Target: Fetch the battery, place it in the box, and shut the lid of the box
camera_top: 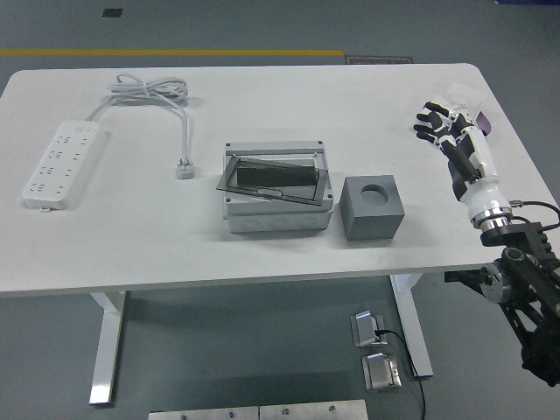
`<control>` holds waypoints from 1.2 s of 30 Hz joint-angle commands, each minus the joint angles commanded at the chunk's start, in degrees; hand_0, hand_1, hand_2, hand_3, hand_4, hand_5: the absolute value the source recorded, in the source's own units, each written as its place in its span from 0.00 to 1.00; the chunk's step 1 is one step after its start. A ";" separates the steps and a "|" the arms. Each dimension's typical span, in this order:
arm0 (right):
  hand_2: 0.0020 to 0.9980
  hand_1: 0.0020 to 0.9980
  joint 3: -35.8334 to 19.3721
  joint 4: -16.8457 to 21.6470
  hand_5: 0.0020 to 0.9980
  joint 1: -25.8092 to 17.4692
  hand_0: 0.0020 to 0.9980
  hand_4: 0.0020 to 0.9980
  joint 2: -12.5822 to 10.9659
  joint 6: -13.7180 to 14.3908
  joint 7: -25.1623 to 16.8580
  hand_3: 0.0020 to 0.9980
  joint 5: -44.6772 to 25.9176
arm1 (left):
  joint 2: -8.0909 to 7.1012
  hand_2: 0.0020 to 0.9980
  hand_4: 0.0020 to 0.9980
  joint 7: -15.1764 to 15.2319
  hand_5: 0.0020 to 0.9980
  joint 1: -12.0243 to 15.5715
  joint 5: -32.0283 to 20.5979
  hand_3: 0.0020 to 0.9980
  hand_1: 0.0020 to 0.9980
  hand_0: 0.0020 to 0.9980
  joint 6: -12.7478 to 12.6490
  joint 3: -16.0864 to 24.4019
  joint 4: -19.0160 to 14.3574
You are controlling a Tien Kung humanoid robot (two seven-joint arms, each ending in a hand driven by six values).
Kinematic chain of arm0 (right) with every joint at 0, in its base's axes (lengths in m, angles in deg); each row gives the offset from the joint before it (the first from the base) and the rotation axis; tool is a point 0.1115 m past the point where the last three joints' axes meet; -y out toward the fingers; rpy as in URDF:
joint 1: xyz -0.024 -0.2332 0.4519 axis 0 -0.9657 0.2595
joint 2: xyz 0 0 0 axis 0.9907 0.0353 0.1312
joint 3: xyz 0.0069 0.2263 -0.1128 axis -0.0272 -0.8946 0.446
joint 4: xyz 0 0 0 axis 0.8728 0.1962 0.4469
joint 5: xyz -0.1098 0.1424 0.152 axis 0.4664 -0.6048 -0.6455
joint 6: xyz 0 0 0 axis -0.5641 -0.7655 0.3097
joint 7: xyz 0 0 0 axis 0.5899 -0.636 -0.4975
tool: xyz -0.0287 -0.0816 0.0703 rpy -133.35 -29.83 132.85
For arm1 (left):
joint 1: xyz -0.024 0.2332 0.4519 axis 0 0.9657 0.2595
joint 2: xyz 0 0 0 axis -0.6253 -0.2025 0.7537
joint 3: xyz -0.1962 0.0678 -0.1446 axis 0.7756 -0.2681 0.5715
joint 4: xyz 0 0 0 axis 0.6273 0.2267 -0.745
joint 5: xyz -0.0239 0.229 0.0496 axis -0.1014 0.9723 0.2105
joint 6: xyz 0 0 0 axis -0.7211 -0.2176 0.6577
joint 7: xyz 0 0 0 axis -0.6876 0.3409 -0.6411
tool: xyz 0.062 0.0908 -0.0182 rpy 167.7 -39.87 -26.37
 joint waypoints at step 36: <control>0.72 0.72 -3.47 3.67 0.60 -2.93 0.79 0.93 -0.47 0.62 0.16 0.82 1.69 | -0.52 0.62 0.66 0.09 0.05 -0.68 -0.60 0.63 0.69 0.63 0.11 -0.18 0.07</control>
